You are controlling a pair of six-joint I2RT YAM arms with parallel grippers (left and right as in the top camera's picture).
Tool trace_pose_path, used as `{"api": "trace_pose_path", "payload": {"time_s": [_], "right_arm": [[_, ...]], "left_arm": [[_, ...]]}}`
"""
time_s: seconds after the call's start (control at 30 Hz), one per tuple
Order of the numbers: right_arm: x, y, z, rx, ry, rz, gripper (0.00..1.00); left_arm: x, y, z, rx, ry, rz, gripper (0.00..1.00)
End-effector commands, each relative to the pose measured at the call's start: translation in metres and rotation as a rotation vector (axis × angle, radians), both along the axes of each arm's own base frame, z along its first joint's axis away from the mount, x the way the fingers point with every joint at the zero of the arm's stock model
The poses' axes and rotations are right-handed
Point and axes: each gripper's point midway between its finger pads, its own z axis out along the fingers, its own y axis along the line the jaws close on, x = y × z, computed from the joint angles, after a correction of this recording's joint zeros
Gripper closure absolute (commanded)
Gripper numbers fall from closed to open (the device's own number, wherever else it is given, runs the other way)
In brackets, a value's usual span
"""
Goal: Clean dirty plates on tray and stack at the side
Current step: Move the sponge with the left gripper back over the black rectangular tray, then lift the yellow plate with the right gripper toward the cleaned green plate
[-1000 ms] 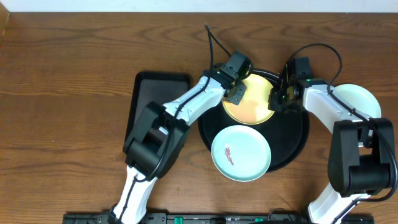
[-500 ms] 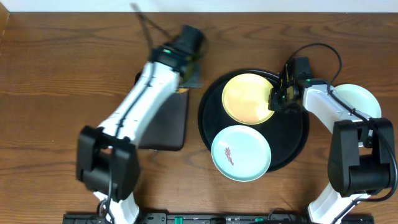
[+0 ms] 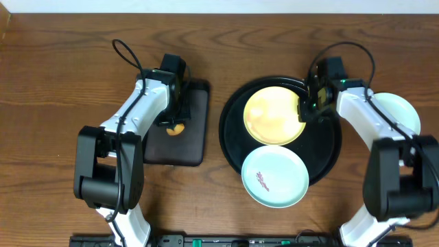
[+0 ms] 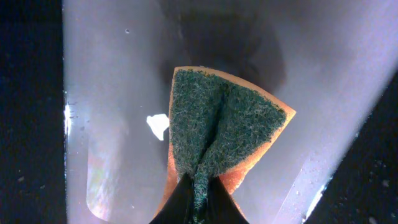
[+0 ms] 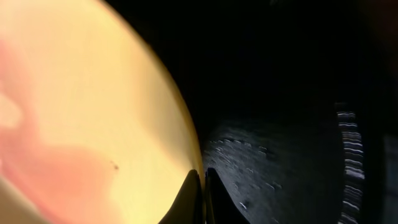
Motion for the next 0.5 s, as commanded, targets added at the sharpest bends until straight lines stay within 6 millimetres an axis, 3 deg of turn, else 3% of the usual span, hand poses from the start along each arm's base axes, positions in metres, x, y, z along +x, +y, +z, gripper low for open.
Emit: {"api": "trace_pose_path", "payload": {"time_s": [0.0, 0.23, 0.47], "right_arm": [[0.020, -0.014, 0.065, -0.193, -0.199, 0.040, 0.99], [0.020, -0.025, 0.122, -0.483, -0.370, 0.010, 0.99], [0.013, -0.019, 0.175, -0.816, -0.526, 0.017, 0.99]], "left_arm": [[0.002, -0.001, 0.003, -0.017, -0.007, 0.020, 0.93], [0.003, -0.001, 0.004, -0.017, -0.010, 0.020, 0.92], [0.003, -0.001, 0.004, -0.017, -0.010, 0.019, 0.92]]}}
